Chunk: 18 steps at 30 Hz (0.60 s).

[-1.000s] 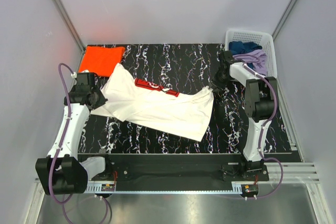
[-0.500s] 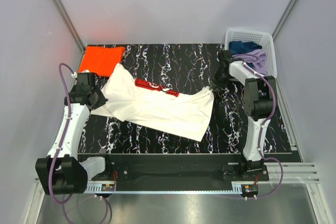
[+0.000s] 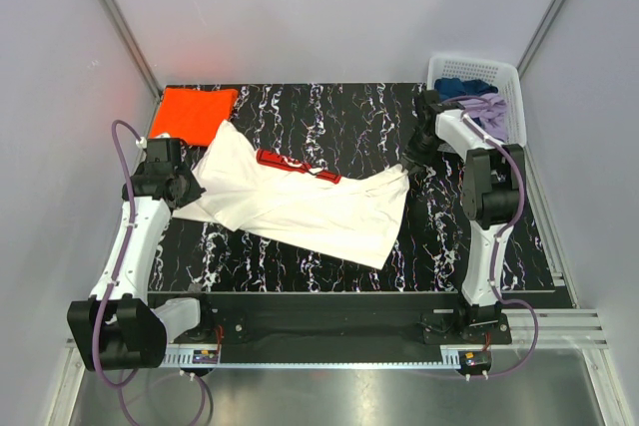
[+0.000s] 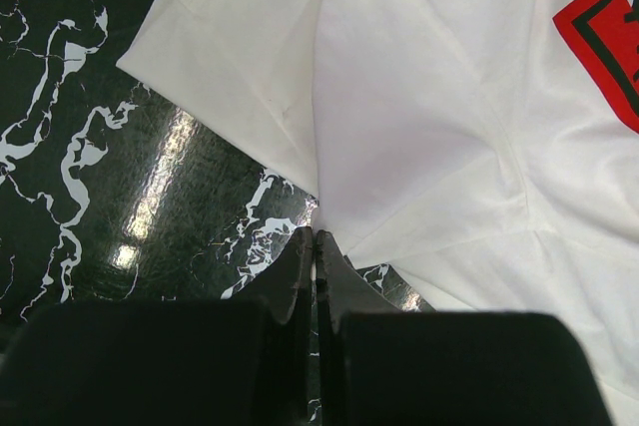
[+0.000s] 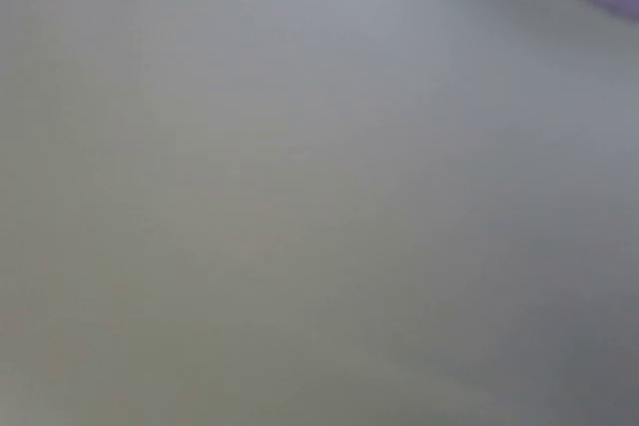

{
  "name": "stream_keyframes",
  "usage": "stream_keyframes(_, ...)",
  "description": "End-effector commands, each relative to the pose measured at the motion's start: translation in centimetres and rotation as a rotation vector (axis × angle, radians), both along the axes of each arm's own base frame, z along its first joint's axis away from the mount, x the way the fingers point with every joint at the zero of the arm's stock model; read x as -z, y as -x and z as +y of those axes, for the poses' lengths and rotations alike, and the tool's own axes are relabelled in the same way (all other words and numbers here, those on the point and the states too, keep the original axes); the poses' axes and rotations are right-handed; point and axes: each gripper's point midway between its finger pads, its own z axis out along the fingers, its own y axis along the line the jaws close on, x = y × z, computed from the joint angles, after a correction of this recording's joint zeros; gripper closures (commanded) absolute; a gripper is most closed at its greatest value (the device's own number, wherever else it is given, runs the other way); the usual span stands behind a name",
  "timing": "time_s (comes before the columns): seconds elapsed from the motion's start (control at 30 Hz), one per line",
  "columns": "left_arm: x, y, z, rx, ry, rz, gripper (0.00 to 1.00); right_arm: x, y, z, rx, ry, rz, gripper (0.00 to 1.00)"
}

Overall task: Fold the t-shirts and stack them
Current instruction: Flatten the tshirt out

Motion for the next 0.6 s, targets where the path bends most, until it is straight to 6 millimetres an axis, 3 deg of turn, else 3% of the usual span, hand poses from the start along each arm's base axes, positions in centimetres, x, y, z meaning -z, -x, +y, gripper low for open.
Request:
stream_keyframes(0.0, -1.1, -0.4, -0.1, -0.008, 0.004, -0.055, 1.0, -3.3, -5.9, 1.1, -0.157, 0.011, -0.247, 0.71)
stream_keyframes(0.23, -0.7, -0.1, -0.1, -0.015, 0.008, -0.044, 1.0, -3.6, -6.3, 1.8, -0.167, 0.001, -0.268, 0.7)
stream_keyframes(0.57, -0.6, -0.2, -0.2, -0.016, 0.019, -0.044, 1.0, -2.2, -6.6, 0.2, -0.185, 0.102, -0.254, 0.68)
